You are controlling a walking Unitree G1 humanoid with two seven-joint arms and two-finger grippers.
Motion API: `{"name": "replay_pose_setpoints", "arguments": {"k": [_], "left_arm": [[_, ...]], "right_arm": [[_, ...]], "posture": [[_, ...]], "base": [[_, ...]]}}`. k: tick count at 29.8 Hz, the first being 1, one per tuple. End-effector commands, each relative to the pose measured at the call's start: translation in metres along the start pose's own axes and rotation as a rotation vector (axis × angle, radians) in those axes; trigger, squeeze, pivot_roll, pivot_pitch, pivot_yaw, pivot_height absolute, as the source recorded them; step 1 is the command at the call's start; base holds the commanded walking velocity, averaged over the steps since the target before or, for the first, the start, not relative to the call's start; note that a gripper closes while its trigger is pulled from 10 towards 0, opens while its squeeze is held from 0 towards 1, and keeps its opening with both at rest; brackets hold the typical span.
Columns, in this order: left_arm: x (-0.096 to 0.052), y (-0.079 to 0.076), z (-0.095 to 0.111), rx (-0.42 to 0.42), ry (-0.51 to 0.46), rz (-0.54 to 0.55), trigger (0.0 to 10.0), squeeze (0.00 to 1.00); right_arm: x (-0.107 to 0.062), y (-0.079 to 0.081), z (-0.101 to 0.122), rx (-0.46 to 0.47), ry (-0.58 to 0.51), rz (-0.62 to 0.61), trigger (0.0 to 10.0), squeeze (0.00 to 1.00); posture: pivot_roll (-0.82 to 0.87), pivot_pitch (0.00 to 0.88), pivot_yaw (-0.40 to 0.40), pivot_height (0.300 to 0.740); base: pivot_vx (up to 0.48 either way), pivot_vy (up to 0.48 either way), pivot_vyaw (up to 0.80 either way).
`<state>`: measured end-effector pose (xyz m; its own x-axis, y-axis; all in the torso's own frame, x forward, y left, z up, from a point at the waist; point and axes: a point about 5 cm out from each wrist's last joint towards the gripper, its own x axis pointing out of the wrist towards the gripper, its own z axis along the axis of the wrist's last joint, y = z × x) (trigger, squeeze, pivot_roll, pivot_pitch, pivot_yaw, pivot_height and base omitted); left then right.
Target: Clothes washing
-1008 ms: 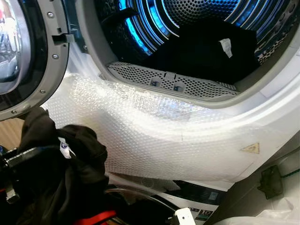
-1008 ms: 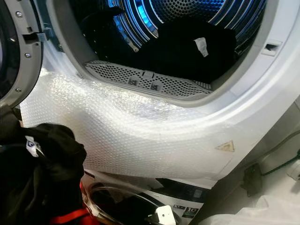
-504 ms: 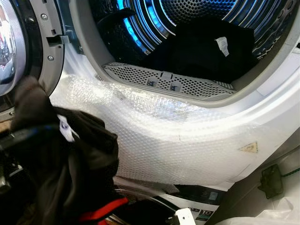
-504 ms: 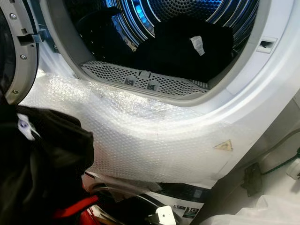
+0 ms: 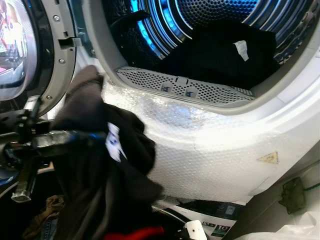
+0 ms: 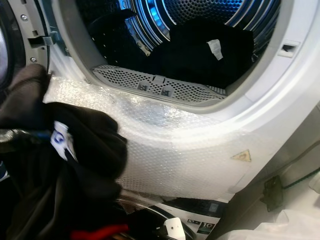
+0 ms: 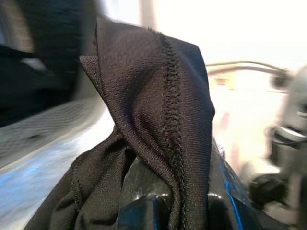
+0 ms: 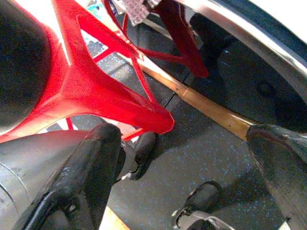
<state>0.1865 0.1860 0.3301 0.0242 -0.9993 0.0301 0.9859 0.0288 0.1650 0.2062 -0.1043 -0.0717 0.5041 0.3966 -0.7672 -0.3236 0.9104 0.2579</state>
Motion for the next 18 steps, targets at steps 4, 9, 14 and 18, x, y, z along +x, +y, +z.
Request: {"name": "replay_pose_setpoints", "arguments": {"k": [4,9,14,18], "left_arm": [[0.014,0.02,0.003,-0.002,0.125,-0.224,0.0,0.0],[0.027,0.061,0.011,0.04,0.24,-0.38,0.0,0.0],[0.039,0.098,0.02,0.108,0.297,-0.341,0.0,0.0],[0.049,0.152,0.036,0.247,0.326,-0.089,0.0,0.0]], "right_arm": [[0.001,0.002,0.001,0.011,-0.002,-0.003,10.0,0.0],[0.001,0.002,-0.004,0.051,-0.008,-0.016,10.0,0.0],[-0.001,0.002,-0.01,0.094,-0.012,-0.031,10.0,0.0],[-0.002,0.0,-0.017,0.123,-0.006,-0.042,10.0,0.0]], "posture": [[0.33,0.0,-0.003,0.74],[0.26,0.0,0.044,0.74],[0.21,0.0,0.072,0.74],[0.19,0.0,0.086,0.74]], "base": [[0.0,0.0,0.0],[0.0,0.0,0.0],[0.0,0.0,0.0],[0.0,0.0,0.0]]}}
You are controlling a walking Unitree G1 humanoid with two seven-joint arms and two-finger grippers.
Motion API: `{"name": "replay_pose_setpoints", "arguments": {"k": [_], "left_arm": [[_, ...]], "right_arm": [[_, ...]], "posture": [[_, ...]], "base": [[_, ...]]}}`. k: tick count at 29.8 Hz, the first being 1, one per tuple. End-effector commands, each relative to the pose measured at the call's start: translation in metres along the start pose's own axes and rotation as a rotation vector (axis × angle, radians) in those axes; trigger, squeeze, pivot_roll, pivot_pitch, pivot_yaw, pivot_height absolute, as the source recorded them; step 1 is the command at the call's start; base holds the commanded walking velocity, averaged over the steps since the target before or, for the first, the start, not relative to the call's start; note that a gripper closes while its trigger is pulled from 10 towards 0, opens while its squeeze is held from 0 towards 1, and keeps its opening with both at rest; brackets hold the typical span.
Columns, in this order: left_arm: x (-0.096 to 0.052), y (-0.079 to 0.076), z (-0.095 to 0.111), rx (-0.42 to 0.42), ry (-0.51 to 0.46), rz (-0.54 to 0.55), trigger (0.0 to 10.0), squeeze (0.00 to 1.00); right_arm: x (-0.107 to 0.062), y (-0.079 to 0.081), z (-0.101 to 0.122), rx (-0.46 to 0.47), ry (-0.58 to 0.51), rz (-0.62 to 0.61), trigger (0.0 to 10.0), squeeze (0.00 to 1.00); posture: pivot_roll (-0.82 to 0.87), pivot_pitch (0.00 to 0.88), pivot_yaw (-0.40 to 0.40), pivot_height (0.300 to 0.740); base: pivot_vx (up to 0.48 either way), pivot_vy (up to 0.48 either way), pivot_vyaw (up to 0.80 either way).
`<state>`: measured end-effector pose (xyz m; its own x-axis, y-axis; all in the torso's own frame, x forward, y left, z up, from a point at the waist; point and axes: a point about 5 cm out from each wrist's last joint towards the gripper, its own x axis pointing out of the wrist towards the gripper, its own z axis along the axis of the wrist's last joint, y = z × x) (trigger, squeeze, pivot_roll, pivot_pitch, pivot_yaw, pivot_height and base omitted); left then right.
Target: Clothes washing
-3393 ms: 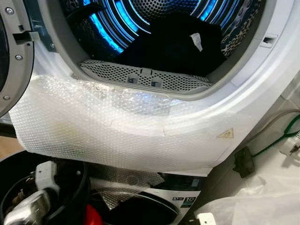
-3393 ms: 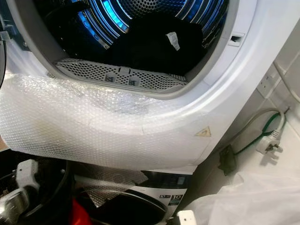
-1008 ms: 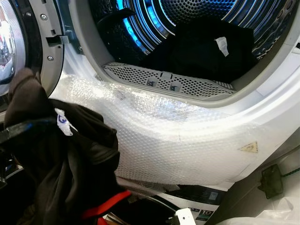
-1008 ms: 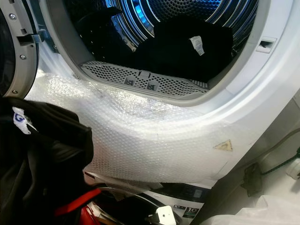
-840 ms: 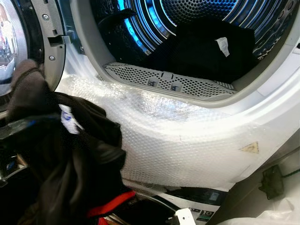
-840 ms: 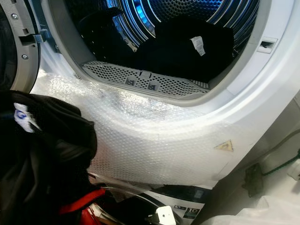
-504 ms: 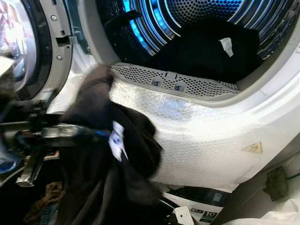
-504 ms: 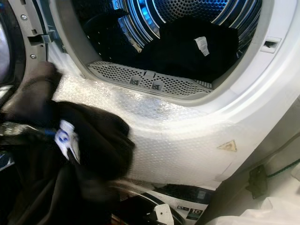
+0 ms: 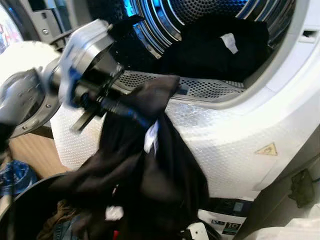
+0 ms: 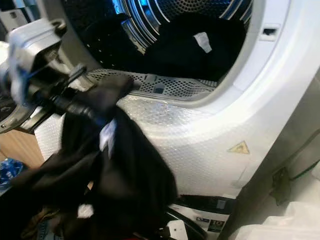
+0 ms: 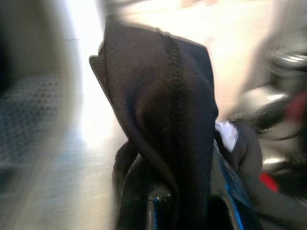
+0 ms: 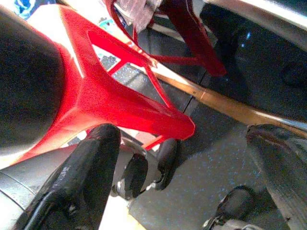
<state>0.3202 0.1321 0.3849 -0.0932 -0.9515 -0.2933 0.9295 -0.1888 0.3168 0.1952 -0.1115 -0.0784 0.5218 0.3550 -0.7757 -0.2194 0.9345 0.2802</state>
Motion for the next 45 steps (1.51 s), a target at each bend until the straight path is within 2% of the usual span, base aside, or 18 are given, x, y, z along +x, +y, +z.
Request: {"name": "replay_pose_setpoints", "arguments": {"k": [1,2,4,5,6,7,11,17,21,22,23,24,25,30,32,38,40,45], "left_arm": [[-0.015,0.023,0.002,0.056,0.066,0.214,0.0,0.0],[-0.016,0.031,0.004,0.065,0.077,0.271,0.0,0.0],[-0.026,0.053,0.012,0.118,0.102,0.547,0.0,0.0],[-0.039,0.068,0.026,0.177,0.059,0.844,0.0,0.0],[-0.05,0.073,0.035,0.17,-0.026,1.009,0.0,0.0],[-0.057,0.076,0.04,0.156,-0.087,1.113,0.0,0.0],[-0.078,0.078,0.031,0.164,-0.034,1.371,0.0,0.0],[-0.073,0.08,-0.008,0.137,0.125,1.452,0.0,0.0],[-0.064,0.081,-0.029,0.088,0.172,1.423,0.4,0.0],[-0.058,0.08,-0.039,0.078,0.211,1.379,3.5,0.0],[-0.058,0.08,-0.039,0.078,0.211,1.379,3.5,0.0],[-0.052,0.08,-0.047,0.074,0.246,1.344,6.0,0.0],[-0.041,0.079,-0.059,0.05,0.258,1.273,10.0,0.0],[-0.025,0.076,-0.068,0.031,0.269,1.136,10.0,0.0],[-0.008,0.074,-0.072,0.055,0.29,0.98,10.0,0.0],[0.025,0.072,-0.064,0.08,0.214,0.715,10.0,0.0],[0.032,0.073,-0.059,0.107,0.204,0.705,10.0,0.0],[0.035,0.087,-0.03,0.222,0.185,0.917,10.0,0.0]], "right_arm": [[0.0,0.004,-0.006,0.029,0.003,-0.001,10.0,0.0],[0.0,0.003,-0.007,0.033,0.003,-0.004,10.0,0.0],[-0.001,0.001,-0.008,0.04,0.003,-0.011,10.0,0.0],[-0.002,-0.001,-0.01,0.043,0.004,-0.017,10.0,0.0],[-0.002,-0.003,-0.011,0.046,0.005,-0.023,10.0,0.0],[-0.003,-0.004,-0.012,0.048,0.005,-0.026,10.0,0.0],[-0.005,-0.008,-0.014,0.058,0.005,-0.042,10.0,0.0],[-0.006,-0.011,-0.018,0.082,-0.005,-0.062,10.0,0.0],[-0.007,-0.012,-0.022,0.094,-0.006,-0.068,10.0,0.0],[-0.008,-0.012,-0.024,0.1,-0.005,-0.072,10.0,0.0],[-0.008,-0.012,-0.024,0.1,-0.005,-0.072,10.0,0.0],[-0.009,-0.013,-0.026,0.104,-0.002,-0.076,10.0,0.0],[-0.011,-0.016,-0.033,0.112,0.008,-0.089,10.0,0.0],[-0.014,-0.018,-0.039,0.117,0.016,-0.098,10.0,0.0],[-0.015,-0.019,-0.042,0.12,0.021,-0.102,10.0,0.0],[-0.015,-0.018,-0.045,0.12,0.028,-0.102,10.0,0.0],[-0.015,-0.018,-0.046,0.119,0.029,-0.103,10.0,0.0],[-0.016,-0.02,-0.045,0.124,0.012,-0.115,10.0,0.0]], "posture": [[0.17,0.0,0.092,0.74],[0.17,0.0,0.092,0.74],[0.16,0.0,0.094,0.74],[0.14,0.0,0.093,0.74],[0.14,0.0,0.093,0.74],[0.14,0.0,0.093,0.74],[0.11,0.0,0.106,0.74],[0.06,0.0,0.123,0.74],[0.03,0.0,0.128,0.74],[0.02,0.0,0.13,0.74],[0.02,0.0,0.13,0.74],[0.02,0.0,0.13,0.74],[0.0,0.0,0.133,0.74],[-0.01,0.0,0.136,0.74],[-0.01,0.0,0.137,0.74],[-0.02,0.0,0.141,0.74],[-0.02,0.0,0.143,0.74],[-0.07,0.0,0.159,0.74]], "base": [[0.0,0.0,0.0],[0.0,0.0,0.0],[0.0,0.0,0.0],[0.0,0.0,0.0],[0.0,0.0,0.0],[0.0,0.0,0.0],[0.0,0.0,0.0],[0.0,0.0,0.0],[0.0,0.0,0.0],[0.0,0.0,0.0],[0.0,0.0,0.0],[0.0,0.0,0.0],[0.0,0.0,0.0],[0.0,0.0,0.0],[0.0,0.0,0.0],[0.0,0.0,0.0],[0.0,0.0,0.0],[0.0,0.0,0.0]]}}
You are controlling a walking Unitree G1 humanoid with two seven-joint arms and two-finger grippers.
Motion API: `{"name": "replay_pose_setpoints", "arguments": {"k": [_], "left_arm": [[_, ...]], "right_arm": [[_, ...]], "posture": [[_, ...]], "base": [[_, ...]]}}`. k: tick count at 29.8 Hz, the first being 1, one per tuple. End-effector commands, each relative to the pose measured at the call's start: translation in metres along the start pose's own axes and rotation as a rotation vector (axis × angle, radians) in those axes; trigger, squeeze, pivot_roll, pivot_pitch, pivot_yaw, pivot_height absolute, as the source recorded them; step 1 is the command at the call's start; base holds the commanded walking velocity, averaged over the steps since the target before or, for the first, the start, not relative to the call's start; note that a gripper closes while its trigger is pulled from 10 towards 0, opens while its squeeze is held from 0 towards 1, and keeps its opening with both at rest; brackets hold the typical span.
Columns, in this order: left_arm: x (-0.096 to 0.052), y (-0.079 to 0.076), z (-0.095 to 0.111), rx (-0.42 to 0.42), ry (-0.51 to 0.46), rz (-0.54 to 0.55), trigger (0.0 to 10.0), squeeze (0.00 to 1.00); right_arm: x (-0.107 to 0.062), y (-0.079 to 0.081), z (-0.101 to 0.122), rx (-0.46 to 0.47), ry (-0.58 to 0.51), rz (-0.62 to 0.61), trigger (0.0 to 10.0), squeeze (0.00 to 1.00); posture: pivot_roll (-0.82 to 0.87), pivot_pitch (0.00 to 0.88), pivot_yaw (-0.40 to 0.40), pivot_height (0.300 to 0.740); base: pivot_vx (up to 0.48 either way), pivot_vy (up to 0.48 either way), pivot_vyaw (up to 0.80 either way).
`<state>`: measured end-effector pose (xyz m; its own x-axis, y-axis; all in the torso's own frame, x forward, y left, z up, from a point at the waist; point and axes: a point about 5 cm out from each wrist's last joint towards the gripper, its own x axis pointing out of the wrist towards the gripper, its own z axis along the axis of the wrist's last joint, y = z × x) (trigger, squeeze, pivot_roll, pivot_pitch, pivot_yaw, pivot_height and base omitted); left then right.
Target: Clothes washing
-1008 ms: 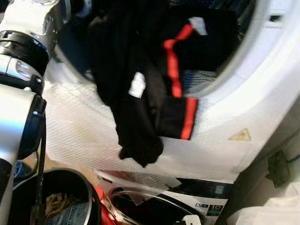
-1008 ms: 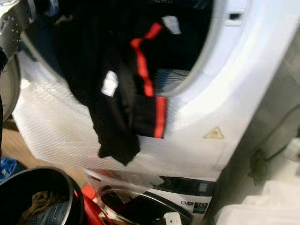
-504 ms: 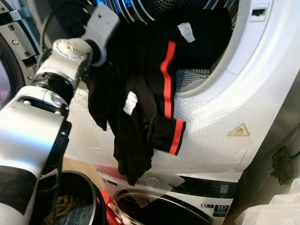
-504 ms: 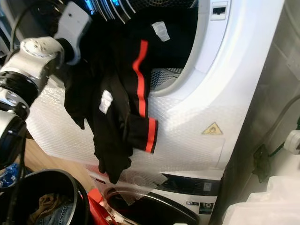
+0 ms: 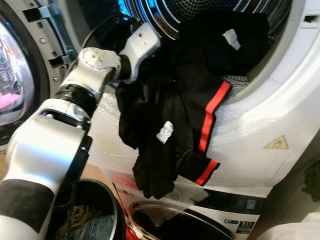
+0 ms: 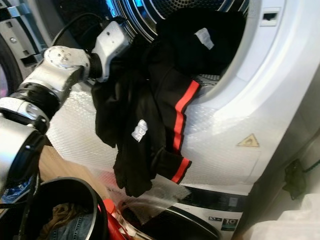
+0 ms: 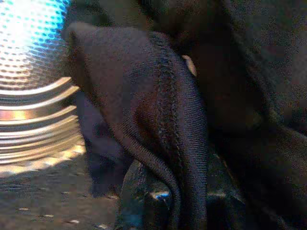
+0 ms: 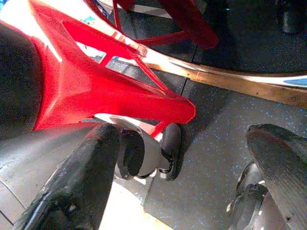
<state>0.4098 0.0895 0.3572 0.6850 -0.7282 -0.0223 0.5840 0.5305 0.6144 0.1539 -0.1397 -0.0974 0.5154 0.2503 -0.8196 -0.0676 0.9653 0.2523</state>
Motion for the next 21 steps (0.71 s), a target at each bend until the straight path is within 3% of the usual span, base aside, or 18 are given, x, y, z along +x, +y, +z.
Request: {"name": "replay_pose_setpoints", "arguments": {"k": [1,10,16,18,19,20,21], "left_arm": [[-0.001,0.011,0.017,0.059,-0.004,0.057,10.0,0.0],[0.006,0.013,0.036,0.085,-0.019,0.108,10.0,0.0],[0.017,0.005,0.043,0.183,0.004,0.162,10.0,0.0],[0.018,0.009,0.051,0.235,0.003,0.231,10.0,0.0],[0.015,0.016,0.061,0.268,-0.015,0.313,10.0,0.0],[0.006,0.033,0.08,0.261,-0.077,0.467,10.0,0.0],[-0.001,0.042,0.089,0.224,-0.119,0.552,10.0,0.0]], "right_arm": [[0.0,0.002,0.0,0.017,-0.018,-0.005,10.0,0.0],[-0.005,-0.005,-0.014,0.077,-0.026,-0.054,10.0,0.0],[-0.011,-0.013,-0.027,0.152,-0.04,-0.114,10.0,0.0],[-0.014,-0.018,-0.032,0.175,-0.049,-0.137,10.0,0.0],[-0.016,-0.022,-0.035,0.188,-0.051,-0.155,10.0,0.0],[-0.02,-0.027,-0.04,0.207,-0.051,-0.187,10.0,0.0],[-0.022,-0.029,-0.043,0.211,-0.048,-0.2,10.0,0.0]], "posture": [[-0.08,0.0,0.164,0.74],[-0.16,0.0,0.224,0.74],[-0.25,0.0,0.279,0.74],[-0.29,0.0,0.303,0.74],[-0.3,0.0,0.307,0.74],[-0.31,0.0,0.312,0.74],[-0.32,0.0,0.316,0.74]], "base": [[0.0,0.0,0.0],[0.0,0.0,0.0],[0.0,0.0,0.0],[0.0,0.0,0.0],[0.0,0.0,0.0],[0.0,0.0,0.0],[0.0,0.0,0.0]]}}
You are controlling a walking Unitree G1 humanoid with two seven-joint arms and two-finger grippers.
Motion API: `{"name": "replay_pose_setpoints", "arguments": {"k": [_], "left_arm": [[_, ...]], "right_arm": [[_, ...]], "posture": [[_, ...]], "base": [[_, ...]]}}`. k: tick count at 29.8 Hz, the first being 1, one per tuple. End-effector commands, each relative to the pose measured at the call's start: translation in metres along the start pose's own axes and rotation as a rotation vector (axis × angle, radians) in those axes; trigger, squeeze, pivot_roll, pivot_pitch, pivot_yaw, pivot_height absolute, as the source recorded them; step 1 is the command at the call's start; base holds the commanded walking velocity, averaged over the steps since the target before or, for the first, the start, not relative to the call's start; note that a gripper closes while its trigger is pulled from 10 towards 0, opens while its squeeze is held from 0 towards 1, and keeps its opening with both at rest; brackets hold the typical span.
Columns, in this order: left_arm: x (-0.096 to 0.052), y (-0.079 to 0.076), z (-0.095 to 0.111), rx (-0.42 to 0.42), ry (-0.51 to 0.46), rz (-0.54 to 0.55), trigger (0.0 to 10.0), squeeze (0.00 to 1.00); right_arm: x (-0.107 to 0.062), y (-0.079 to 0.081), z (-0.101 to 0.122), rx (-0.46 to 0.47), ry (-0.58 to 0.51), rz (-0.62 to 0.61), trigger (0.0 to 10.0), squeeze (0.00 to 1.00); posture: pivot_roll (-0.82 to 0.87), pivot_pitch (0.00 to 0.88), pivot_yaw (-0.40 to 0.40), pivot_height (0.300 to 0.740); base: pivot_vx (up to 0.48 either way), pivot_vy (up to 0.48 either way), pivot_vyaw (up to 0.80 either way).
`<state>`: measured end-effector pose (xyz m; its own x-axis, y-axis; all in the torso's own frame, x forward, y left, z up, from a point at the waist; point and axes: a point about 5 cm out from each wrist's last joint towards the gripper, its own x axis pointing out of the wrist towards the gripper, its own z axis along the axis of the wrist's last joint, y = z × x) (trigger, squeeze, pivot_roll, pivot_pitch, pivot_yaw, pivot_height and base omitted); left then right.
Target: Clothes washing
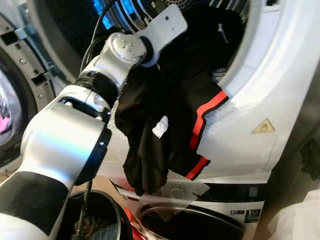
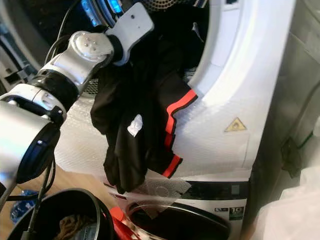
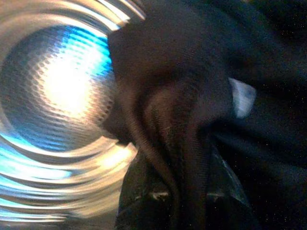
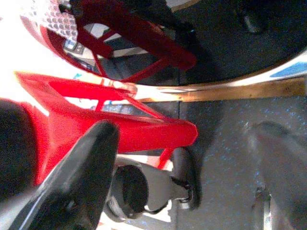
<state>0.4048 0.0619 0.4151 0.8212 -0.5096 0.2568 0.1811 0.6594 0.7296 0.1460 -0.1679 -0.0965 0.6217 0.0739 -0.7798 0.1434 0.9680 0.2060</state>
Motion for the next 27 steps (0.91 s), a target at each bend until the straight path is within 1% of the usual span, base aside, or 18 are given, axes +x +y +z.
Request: {"name": "replay_pose_setpoints", "arguments": {"k": [1,2,5,6,7,8,9,10,11,13,15,16,18,20,22,24,25,27], "left_arm": [[-0.007,0.045,0.027,-0.054,-0.09,0.243,10.0,0.0],[-0.014,0.063,0.029,-0.13,-0.104,0.335,10.0,0.0],[-0.015,0.066,0.027,-0.139,-0.097,0.339,10.0,0.0],[-0.014,0.06,0.021,-0.118,-0.074,0.289,10.0,0.0],[-0.012,0.049,0.012,-0.081,-0.039,0.222,10.0,0.0],[-0.012,0.042,0.002,-0.066,-0.011,0.194,10.0,0.0],[-0.012,0.042,0.002,-0.066,-0.011,0.194,10.0,0.0],[-0.013,0.038,-0.007,-0.041,0.012,0.198,10.0,0.0],[-0.014,0.037,-0.013,-0.044,0.032,0.21,10.0,0.0],[-0.014,0.035,-0.018,-0.053,0.048,0.212,10.0,0.0],[-0.015,0.032,-0.024,-0.052,0.068,0.199,10.0,0.0],[-0.017,0.029,-0.033,-0.047,0.101,0.188,10.0,0.0],[-0.018,0.029,-0.037,-0.061,0.116,0.187,10.0,0.0],[-0.02,0.026,-0.046,-0.112,0.154,0.164,10.0,0.0],[-0.021,0.018,-0.054,-0.167,0.177,0.105,10.0,0.0],[-0.023,0.012,-0.06,-0.202,0.188,0.054,10.0,0.0],[-0.024,0.005,-0.066,-0.239,0.197,-0.004,10.0,0.0],[-0.025,-0.001,-0.071,-0.249,0.206,-0.05,10.0,0.0]], "right_arm": [[-0.016,-0.012,-0.039,0.055,0.092,-0.059,10.0,0.0],[-0.019,-0.016,-0.044,0.064,0.093,-0.079,10.0,0.0],[-0.021,-0.018,-0.047,0.073,0.091,-0.091,10.0,0.0],[-0.023,-0.019,-0.049,0.074,0.091,-0.094,10.0,0.0],[-0.025,-0.021,-0.053,0.074,0.092,-0.097,10.0,0.0],[-0.027,-0.022,-0.056,0.07,0.096,-0.097,10.0,0.0],[-0.027,-0.022,-0.056,0.07,0.096,-0.097,10.0,0.0],[-0.029,-0.023,-0.058,0.064,0.103,-0.097,10.0,0.0],[-0.03,-0.025,-0.059,0.06,0.103,-0.098,10.0,0.0],[-0.03,-0.026,-0.059,0.055,0.103,-0.098,10.0,0.0],[-0.031,-0.029,-0.058,0.046,0.102,-0.095,10.0,0.0],[-0.031,-0.032,-0.056,0.038,0.099,-0.095,10.0,0.0],[-0.031,-0.033,-0.056,0.035,0.098,-0.096,10.0,0.0],[-0.031,-0.036,-0.053,0.019,0.097,-0.092,10.0,0.0],[-0.031,-0.037,-0.052,0.012,0.093,-0.089,10.0,0.0],[-0.031,-0.038,-0.051,0.007,0.091,-0.085,10.0,0.0],[-0.031,-0.038,-0.05,0.001,0.09,-0.08,10.0,0.0],[-0.03,-0.038,-0.049,-0.003,0.088,-0.075,10.0,0.0]], "posture": [[-0.32,0.0,0.316,0.74],[-0.34,0.0,0.314,0.74],[-0.34,0.0,0.313,0.74],[-0.34,0.0,0.311,0.74],[-0.34,0.0,0.296,0.74],[-0.34,0.0,0.291,0.74],[-0.34,0.0,0.291,0.74],[-0.34,0.0,0.285,0.74],[-0.34,0.0,0.27,0.74],[-0.33,0.0,0.264,0.74],[-0.33,0.0,0.248,0.74],[-0.33,0.0,0.236,0.74],[-0.33,0.0,0.233,0.74],[-0.33,0.008,0.221,0.74],[-0.33,0.009,0.215,0.74],[-0.33,0.007,0.206,0.74],[-0.32,0.015,0.2,0.74],[-0.32,0.013,0.194,0.74]], "base": [[0.0,0.0,0.0],[0.0,0.0,0.0],[0.0,0.0,0.0],[0.0,0.0,0.0],[0.0,0.0,0.0],[0.0,0.0,0.0],[0.0,0.0,0.0],[0.0,0.0,0.0],[0.0,0.0,0.0],[0.0,0.0,0.0],[0.0,0.0,0.0],[0.0,0.0,0.0],[0.0,0.0,0.0],[0.0,0.0,0.0],[0.0,0.0,0.0],[0.0,0.0,0.0],[0.0,0.0,0.0],[0.0,0.0,0.0]]}}
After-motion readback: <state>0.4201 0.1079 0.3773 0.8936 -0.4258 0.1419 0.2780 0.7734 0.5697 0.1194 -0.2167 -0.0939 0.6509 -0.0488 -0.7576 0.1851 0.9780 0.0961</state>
